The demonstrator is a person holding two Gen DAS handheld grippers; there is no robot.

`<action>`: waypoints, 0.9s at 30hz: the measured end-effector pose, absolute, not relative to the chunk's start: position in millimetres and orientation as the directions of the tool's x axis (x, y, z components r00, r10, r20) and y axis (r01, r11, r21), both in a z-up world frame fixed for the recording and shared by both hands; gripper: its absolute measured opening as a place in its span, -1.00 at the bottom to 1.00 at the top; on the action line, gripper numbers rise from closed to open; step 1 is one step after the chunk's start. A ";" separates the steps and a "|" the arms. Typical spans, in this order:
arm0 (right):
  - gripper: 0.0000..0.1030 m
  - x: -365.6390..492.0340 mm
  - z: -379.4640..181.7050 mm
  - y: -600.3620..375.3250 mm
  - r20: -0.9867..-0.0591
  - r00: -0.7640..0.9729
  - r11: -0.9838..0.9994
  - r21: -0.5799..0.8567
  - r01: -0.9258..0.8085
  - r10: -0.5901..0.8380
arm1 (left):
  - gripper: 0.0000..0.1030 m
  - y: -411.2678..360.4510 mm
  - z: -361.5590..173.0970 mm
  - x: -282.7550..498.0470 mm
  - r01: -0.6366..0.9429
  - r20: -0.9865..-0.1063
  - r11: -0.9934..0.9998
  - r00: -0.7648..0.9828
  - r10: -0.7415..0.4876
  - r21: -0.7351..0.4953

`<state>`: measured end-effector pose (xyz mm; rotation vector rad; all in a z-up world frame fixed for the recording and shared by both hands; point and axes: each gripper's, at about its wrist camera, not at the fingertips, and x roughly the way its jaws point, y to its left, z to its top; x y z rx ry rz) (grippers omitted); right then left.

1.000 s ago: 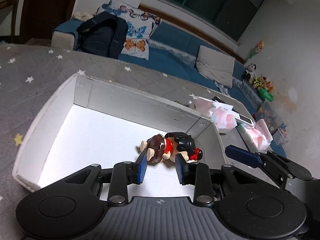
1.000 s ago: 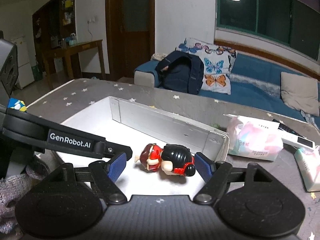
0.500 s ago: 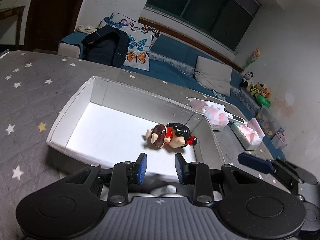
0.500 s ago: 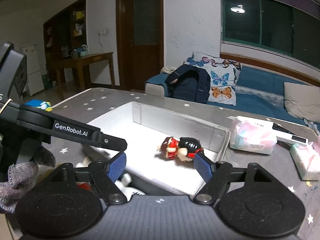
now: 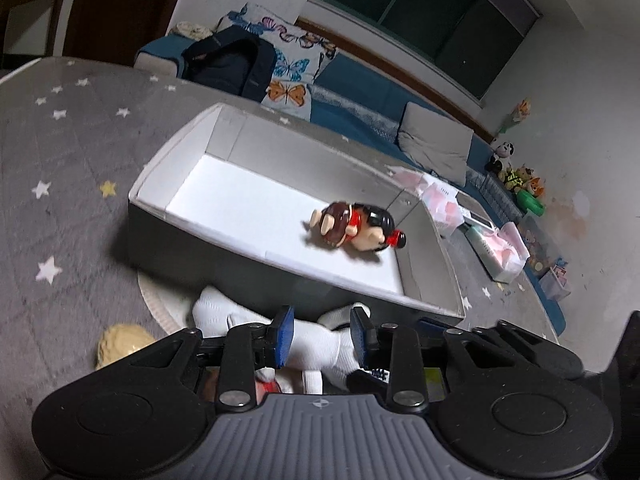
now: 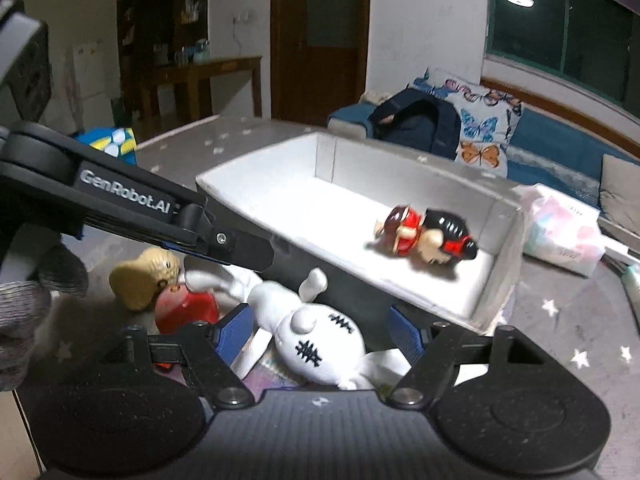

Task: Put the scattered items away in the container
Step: 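Move the left gripper down to the white rabbit plush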

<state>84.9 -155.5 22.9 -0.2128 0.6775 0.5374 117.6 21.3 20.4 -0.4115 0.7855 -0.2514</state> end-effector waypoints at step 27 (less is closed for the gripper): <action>-0.06 74.6 10.1 -160.2 -0.693 0.604 0.868 0.063 -0.493 0.393 | -0.34 12.3 0.5 138.1 -0.101 -0.725 0.854 0.585 -0.364 -0.510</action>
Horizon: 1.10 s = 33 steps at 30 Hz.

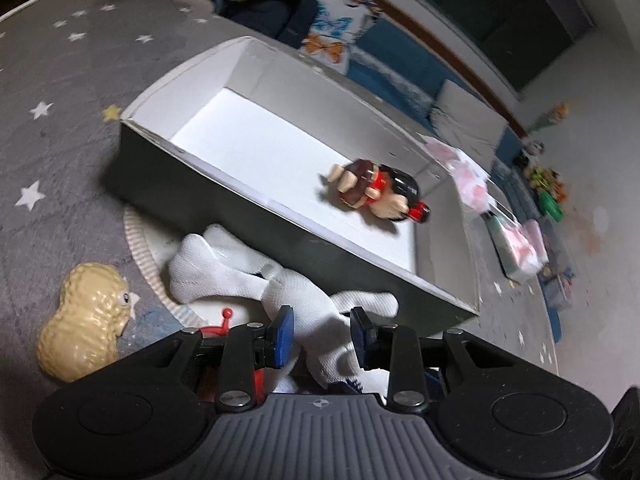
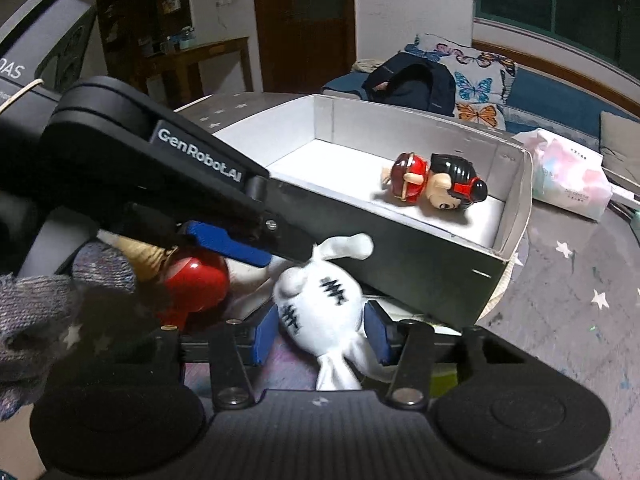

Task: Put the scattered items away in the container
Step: 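Move the left gripper down to the white rabbit plush, then grasp the white rabbit plush with the left gripper and lift it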

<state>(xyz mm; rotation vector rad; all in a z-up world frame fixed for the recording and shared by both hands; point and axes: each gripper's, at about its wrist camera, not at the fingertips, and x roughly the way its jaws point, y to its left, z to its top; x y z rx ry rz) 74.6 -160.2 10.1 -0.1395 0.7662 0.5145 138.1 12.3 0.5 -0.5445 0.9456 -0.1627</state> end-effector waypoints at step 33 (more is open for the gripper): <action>-0.22 52.3 76.1 -167.5 -0.518 0.741 0.841 -0.071 -0.536 0.428 | -0.63 21.2 70.5 134.3 -0.014 -0.588 0.789 0.674 -0.446 -0.615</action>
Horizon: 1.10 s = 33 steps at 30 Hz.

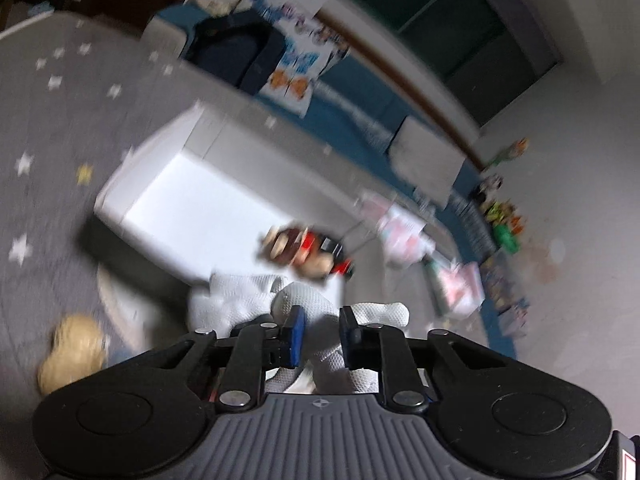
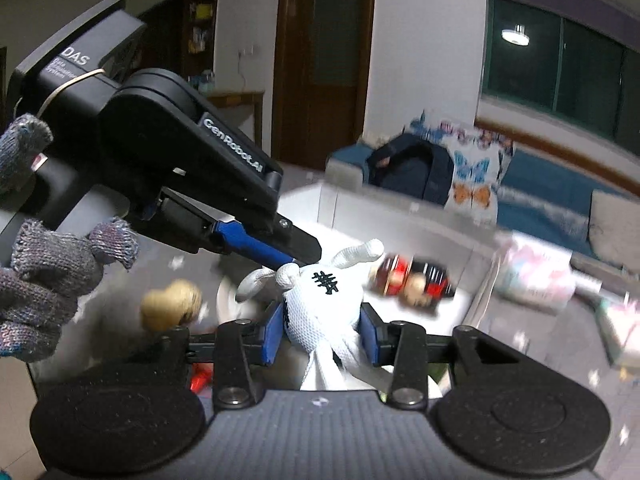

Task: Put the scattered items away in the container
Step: 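Grasp the white rabbit plush with the left gripper and lift it, then carry the plush into the box and open the left gripper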

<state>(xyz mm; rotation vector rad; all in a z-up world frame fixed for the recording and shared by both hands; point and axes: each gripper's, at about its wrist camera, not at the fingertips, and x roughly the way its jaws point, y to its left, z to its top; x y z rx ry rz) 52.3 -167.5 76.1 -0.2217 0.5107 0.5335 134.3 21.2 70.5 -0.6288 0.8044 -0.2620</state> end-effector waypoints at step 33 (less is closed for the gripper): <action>-0.04 222.2 8.6 -124.5 -0.715 0.582 0.795 -0.060 -0.604 0.388 | -0.64 33.1 14.3 244.3 -0.086 -0.679 0.840 0.635 -0.369 -0.536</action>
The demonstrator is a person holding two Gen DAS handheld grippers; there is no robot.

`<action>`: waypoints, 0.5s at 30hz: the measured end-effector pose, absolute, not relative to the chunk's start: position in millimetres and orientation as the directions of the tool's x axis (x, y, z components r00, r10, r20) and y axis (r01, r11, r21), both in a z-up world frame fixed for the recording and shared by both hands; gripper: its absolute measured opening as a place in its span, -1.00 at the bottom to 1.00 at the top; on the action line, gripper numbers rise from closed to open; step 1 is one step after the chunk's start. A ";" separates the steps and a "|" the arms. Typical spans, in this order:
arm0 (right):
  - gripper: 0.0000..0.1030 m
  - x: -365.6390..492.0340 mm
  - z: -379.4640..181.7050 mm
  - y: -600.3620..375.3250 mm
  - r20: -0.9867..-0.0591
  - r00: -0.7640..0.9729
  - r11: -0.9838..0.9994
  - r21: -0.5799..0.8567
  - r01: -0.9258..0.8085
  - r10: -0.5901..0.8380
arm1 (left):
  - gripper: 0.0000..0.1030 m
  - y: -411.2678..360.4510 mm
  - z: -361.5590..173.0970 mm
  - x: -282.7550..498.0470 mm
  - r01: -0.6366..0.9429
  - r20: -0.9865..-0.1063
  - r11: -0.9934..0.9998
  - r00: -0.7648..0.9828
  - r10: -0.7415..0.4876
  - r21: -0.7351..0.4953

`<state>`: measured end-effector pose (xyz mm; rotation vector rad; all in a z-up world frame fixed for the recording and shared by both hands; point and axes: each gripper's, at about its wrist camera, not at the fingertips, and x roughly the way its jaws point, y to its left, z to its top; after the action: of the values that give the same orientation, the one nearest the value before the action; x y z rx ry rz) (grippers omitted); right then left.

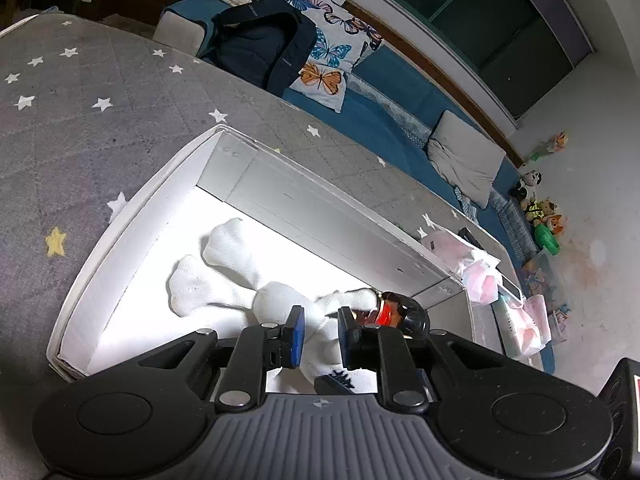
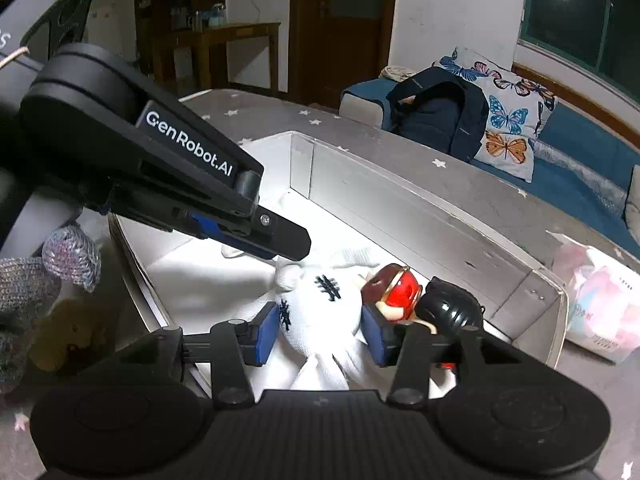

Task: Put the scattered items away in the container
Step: 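Carry the plush into the box and open the left gripper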

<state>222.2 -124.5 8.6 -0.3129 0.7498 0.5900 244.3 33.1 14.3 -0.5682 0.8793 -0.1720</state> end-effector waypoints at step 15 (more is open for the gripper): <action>-0.04 202.0 28.9 -139.9 -0.656 0.659 0.854 -0.042 -0.519 0.368 | -0.59 25.4 27.6 216.9 -0.049 -0.667 0.870 0.664 -0.339 -0.491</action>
<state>202.0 -139.9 28.9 -0.2346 0.6866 0.5077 216.9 25.4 27.6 -0.5031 0.8371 -0.1720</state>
